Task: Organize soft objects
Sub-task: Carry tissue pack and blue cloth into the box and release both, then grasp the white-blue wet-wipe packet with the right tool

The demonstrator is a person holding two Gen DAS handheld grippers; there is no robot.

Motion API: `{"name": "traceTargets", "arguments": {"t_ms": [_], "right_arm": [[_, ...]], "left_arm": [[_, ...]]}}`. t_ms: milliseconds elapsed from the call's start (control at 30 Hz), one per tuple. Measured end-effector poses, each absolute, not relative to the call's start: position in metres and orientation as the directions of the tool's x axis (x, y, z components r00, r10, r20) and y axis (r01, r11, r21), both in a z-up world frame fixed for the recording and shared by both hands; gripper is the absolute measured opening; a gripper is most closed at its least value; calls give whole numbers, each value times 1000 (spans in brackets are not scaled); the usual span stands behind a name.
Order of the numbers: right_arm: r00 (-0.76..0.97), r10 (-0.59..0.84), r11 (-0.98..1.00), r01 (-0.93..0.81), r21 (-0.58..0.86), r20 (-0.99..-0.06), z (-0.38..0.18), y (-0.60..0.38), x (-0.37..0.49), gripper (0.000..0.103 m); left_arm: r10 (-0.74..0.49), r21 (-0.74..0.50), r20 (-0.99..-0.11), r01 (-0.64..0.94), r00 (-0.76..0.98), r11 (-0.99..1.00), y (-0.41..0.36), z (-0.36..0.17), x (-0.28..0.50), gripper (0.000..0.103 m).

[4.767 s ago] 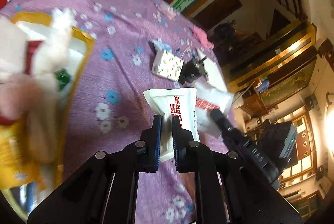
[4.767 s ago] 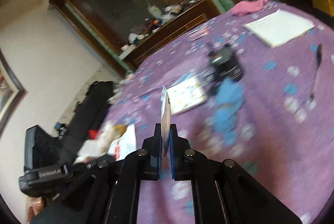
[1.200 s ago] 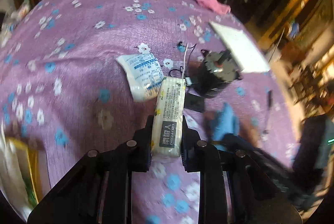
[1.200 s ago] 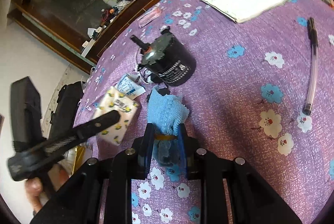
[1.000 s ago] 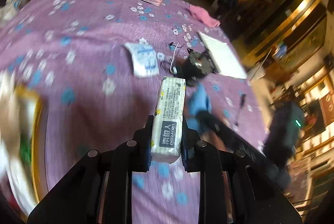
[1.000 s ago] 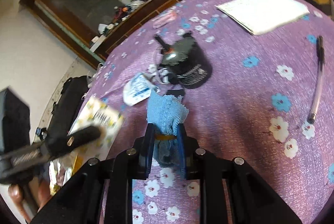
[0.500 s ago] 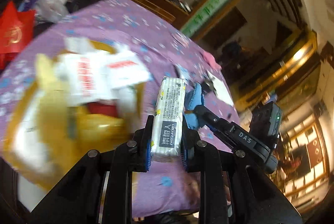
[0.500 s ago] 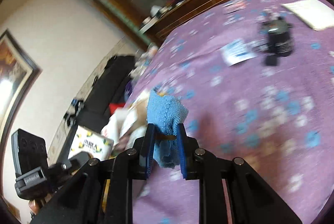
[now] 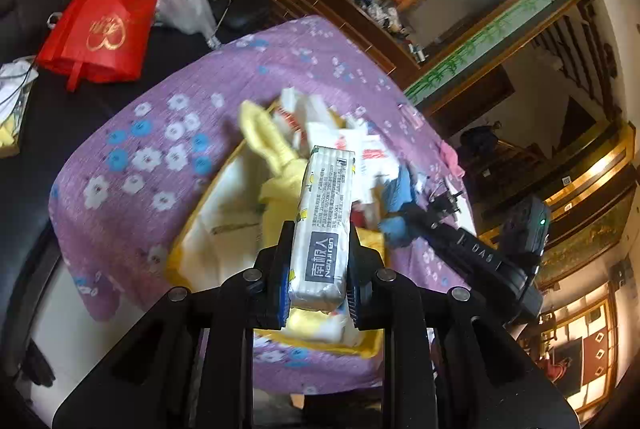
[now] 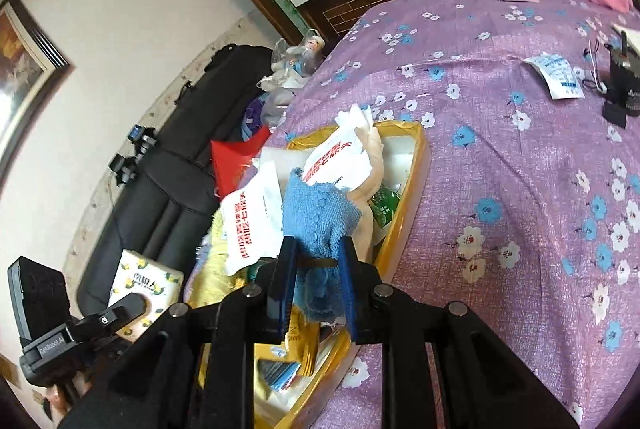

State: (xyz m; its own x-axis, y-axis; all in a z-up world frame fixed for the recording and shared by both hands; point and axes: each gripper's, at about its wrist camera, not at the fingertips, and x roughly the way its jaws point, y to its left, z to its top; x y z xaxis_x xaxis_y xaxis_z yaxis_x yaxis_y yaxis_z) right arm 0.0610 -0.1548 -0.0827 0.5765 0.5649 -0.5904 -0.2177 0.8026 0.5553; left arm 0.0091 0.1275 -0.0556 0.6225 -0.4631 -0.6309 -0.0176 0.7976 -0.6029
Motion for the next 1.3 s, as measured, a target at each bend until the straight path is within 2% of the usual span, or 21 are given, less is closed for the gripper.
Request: {"name": "traceTargets", "arguments": {"t_ms": [233, 400, 433, 467, 533, 567, 600, 700, 800, 933, 1133, 1300], "right_arm": [[598, 505, 848, -211, 485, -622, -82, -142, 63, 19], [613, 491, 857, -211, 471, -619, -86, -139, 58, 23], [613, 494, 855, -210, 475, -617, -87, -140, 57, 26], [609, 504, 846, -206, 492, -612, -88, -142, 57, 32], [603, 529, 825, -202, 527, -597, -88, -146, 56, 40], [604, 538, 818, -206, 536, -588, -87, -147, 55, 45], [608, 540, 817, -212, 537, -582, -85, -148, 53, 46], [623, 550, 806, -222, 549, -556, -79, -153, 48, 47], [626, 568, 791, -236, 565, -533, -74, -157, 46, 47], [635, 574, 781, -235, 579, -517, -73, -164, 45, 47], [653, 568, 774, -215, 596, -501, -73, -198, 39, 47], [663, 546, 779, -176, 602, -512, -83, -231, 42, 49]], "left_arm": [[-366, -519, -696, -81, 617, 851, 136, -71, 7, 21], [-198, -331, -760, -107, 619, 938, 115, -78, 10, 21], [-186, -316, -773, -114, 606, 942, 113, -84, 12, 25], [-196, -321, -784, -114, 589, 940, 113, -92, 16, 35], [-209, -328, -788, -107, 578, 939, 111, -99, 19, 43], [-201, -319, -788, -107, 582, 942, 109, -101, 20, 43], [-188, -308, -787, -109, 587, 945, 109, -101, 19, 43], [-142, -274, -768, -121, 625, 954, 110, -88, 10, 43], [-105, -249, -726, -118, 679, 961, 111, -66, -2, 49], [-122, -297, -656, -106, 745, 949, 111, -42, -13, 56], [-225, -293, -645, 35, 730, 956, 60, -30, -4, 56], [-346, -342, -666, 142, 661, 929, 11, -35, 17, 56]]}}
